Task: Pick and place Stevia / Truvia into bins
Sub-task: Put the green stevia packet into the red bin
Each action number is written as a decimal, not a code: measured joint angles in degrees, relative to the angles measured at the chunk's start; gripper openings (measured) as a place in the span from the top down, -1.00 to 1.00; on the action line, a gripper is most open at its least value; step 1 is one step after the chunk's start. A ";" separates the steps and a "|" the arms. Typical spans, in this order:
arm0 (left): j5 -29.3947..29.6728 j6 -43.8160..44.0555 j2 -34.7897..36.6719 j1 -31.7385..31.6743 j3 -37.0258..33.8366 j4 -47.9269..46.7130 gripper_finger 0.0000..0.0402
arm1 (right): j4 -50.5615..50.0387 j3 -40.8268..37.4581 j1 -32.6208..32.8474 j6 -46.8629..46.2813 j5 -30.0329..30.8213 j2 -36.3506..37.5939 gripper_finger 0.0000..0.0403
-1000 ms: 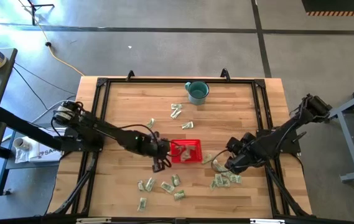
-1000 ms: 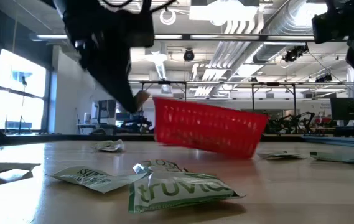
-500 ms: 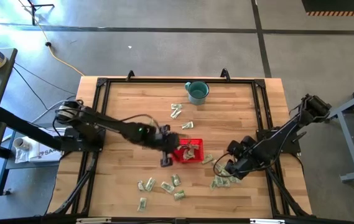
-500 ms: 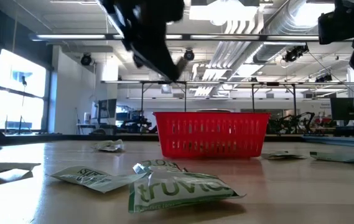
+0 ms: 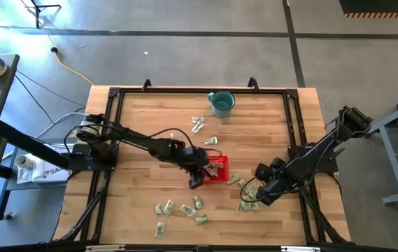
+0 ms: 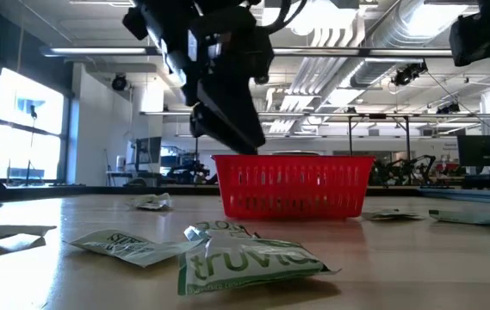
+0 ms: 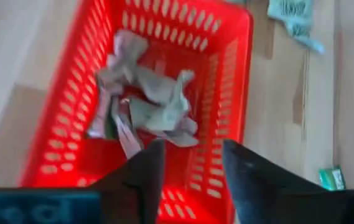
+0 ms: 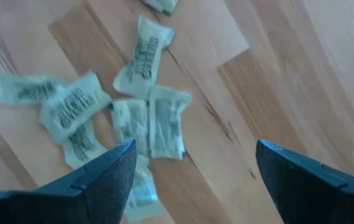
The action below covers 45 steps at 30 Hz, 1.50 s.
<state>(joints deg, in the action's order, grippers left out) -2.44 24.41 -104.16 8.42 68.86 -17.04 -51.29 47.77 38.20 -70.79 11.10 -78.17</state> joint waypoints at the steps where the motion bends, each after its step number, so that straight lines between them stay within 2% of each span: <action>1: 0.00 0.81 0.01 0.12 0.00 -1.22 -0.08 | 0.39 0.00 0.08 -1.13 -0.08 0.00 -0.58; 4: 0.28 3.66 1.28 0.77 -0.09 -4.77 -0.22 | 2.04 0.00 0.06 -2.31 -0.21 0.00 -0.58; 8: 2.95 6.08 4.79 2.92 -0.07 -9.62 -0.26 | 2.65 0.02 0.06 1.84 0.23 -0.69 -0.58; 12: 10.70 7.72 9.41 6.76 0.05 -16.79 -0.18 | 3.16 0.02 0.06 5.51 -0.64 -3.66 -0.58; 16: 16.25 14.35 13.14 10.44 0.02 -26.08 -0.08 | 5.01 0.02 0.06 6.54 -0.09 -8.01 -0.58; 21: 19.52 24.35 15.17 15.93 0.02 -32.57 0.01 | 6.00 0.02 -0.42 6.24 0.25 -11.81 -0.58; 27: 22.61 32.63 15.26 21.71 0.00 -33.06 0.07 | 6.98 0.15 -2.11 5.81 -0.71 -15.42 -0.51; 33: 24.50 38.88 15.26 25.01 0.00 -36.11 0.11 | 9.73 0.28 -4.82 5.25 -2.69 -16.59 -0.14; 42: 24.68 40.44 15.26 25.82 -0.04 -37.79 0.12 | 10.51 0.46 -7.52 6.74 -7.25 -14.53 0.89; 45: 25.13 40.42 15.26 25.82 -0.04 -38.33 0.12 | 10.41 0.51 -7.94 5.09 -7.73 -11.50 0.92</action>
<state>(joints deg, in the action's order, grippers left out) 22.69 64.83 -88.90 34.24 68.82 -55.37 -40.87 48.28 30.27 -65.70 3.37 -89.67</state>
